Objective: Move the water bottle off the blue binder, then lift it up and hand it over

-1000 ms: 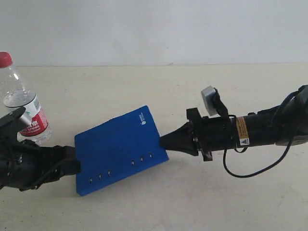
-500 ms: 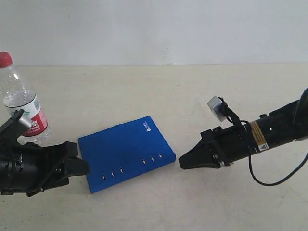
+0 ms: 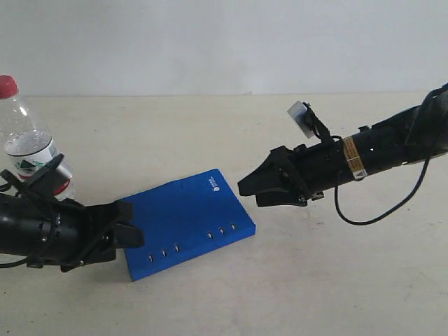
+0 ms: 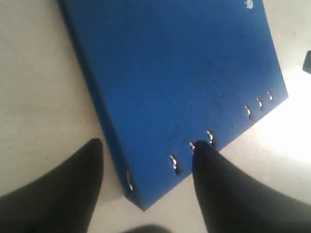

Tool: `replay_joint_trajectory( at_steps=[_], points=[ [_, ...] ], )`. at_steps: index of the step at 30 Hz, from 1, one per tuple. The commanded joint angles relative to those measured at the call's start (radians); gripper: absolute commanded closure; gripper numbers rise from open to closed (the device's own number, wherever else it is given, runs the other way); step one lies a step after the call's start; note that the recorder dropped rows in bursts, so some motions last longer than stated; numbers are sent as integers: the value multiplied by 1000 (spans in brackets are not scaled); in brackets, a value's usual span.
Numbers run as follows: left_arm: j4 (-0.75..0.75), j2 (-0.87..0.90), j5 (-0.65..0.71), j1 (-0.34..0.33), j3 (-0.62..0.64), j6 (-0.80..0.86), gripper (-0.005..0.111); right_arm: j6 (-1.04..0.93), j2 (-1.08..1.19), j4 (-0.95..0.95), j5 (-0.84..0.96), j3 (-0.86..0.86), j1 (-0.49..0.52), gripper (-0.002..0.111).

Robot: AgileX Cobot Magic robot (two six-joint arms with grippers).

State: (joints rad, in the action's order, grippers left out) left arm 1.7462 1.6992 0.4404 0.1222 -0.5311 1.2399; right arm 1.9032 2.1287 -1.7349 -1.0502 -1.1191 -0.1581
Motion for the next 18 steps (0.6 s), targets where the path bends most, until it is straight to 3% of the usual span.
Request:
replay_joint_trajectory(
  at_steps=[1, 8, 12, 18],
  points=[
    [-2, 91, 29, -1, -47, 13, 55, 38, -11, -9, 39, -11, -47, 51],
    [-2, 105, 24, -1, -72, 54, 55, 92, 22, -9, 18, -11, -104, 51],
    [-2, 116, 56, -1, -76, 61, 55, 95, 25, -9, -166, -11, -121, 51],
    [-2, 134, 58, -1, -94, 77, 55, 70, -7, -9, -171, -13, -112, 51]
  ],
)
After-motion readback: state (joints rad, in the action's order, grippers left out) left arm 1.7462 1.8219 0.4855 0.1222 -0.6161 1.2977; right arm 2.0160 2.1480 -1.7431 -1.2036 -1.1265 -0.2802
